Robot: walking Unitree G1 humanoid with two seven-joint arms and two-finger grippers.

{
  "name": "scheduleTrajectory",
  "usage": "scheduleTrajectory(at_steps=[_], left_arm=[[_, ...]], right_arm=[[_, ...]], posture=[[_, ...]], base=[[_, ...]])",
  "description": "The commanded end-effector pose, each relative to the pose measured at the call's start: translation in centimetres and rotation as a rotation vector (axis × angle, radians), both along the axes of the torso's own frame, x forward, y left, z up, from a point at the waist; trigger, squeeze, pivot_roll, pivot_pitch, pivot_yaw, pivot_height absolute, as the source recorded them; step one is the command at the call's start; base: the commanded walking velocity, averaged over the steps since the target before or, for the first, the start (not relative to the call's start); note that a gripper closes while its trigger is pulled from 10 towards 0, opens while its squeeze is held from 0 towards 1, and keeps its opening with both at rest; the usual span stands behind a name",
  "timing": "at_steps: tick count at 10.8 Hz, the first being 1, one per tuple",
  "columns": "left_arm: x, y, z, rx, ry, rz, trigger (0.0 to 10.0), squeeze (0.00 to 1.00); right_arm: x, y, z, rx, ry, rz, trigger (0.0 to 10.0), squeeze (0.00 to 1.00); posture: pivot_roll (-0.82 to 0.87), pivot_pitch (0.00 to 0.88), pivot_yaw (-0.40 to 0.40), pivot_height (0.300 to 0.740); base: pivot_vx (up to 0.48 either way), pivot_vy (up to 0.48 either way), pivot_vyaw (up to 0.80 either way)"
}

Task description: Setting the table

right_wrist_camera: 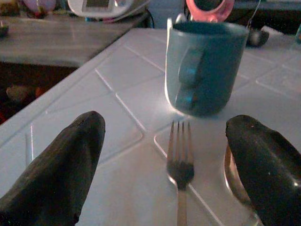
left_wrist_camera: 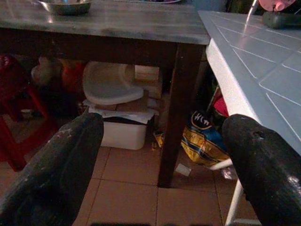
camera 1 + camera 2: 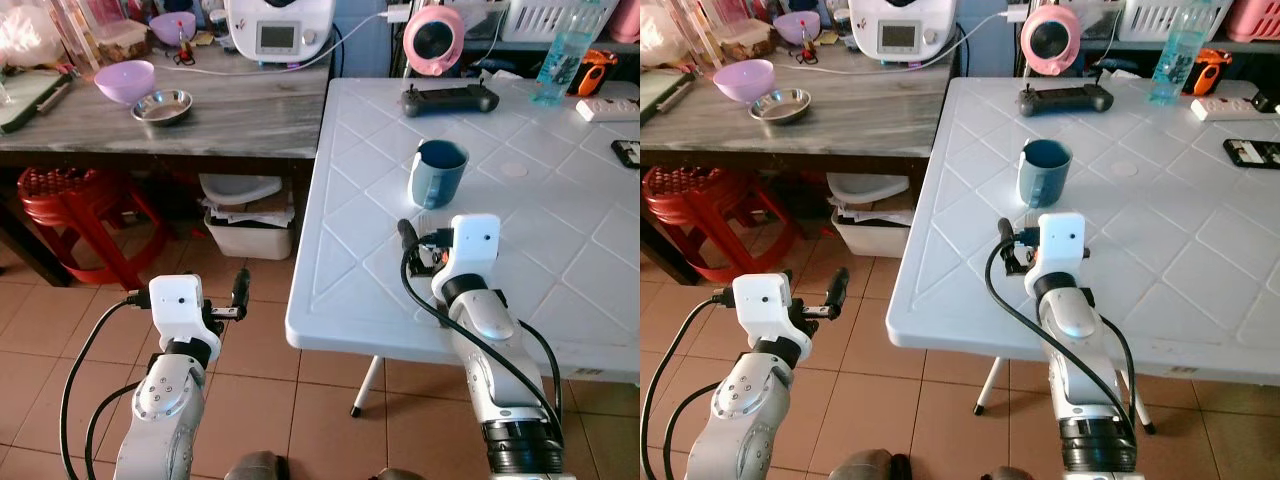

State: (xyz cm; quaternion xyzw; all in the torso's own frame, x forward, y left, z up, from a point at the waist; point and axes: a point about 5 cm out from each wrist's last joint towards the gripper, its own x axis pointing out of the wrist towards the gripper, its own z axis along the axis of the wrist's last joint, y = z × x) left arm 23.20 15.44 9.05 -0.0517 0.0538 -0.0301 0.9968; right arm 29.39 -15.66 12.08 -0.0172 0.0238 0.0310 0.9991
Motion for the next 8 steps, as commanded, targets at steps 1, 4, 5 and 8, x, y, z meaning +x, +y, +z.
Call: scheduleTrajectory(at_steps=[1,4,5,8], left_arm=[[-0.1,0.1,0.2,0.005,0.000,-0.007,10.0,0.00],[-0.2,0.0,0.3,-0.005,0.000,-0.018,10.0,0.00],[-0.2,0.1,0.2,-0.004,0.004,-0.019,10.0,0.00],[-0.2,0.1,0.2,-0.003,0.005,-0.010,10.0,0.00]], right_arm=[[-0.3,-0.1,-0.9,-0.004,0.054,-0.001,10.0,0.00],[-0.6,-0.8,-1.9,-0.026,0.119,-0.031,10.0,0.00],[-0.4,-1.0,-2.1,-0.033,0.147,-0.018,10.0,0.00],[-0.7,-1.0,-3.5,-0.027,0.269,0.015,0.0,0.00]], posture=[[0.02,0.071,0.061,0.740],[0.02,0.076,0.059,0.740],[0.02,0.080,0.059,0.740],[0.03,0.078,0.056,0.740]], base=[[0.000,0.000,0.00],[0.000,0.000,0.00],[0.000,0.000,0.00],[0.000,0.000,0.00]])
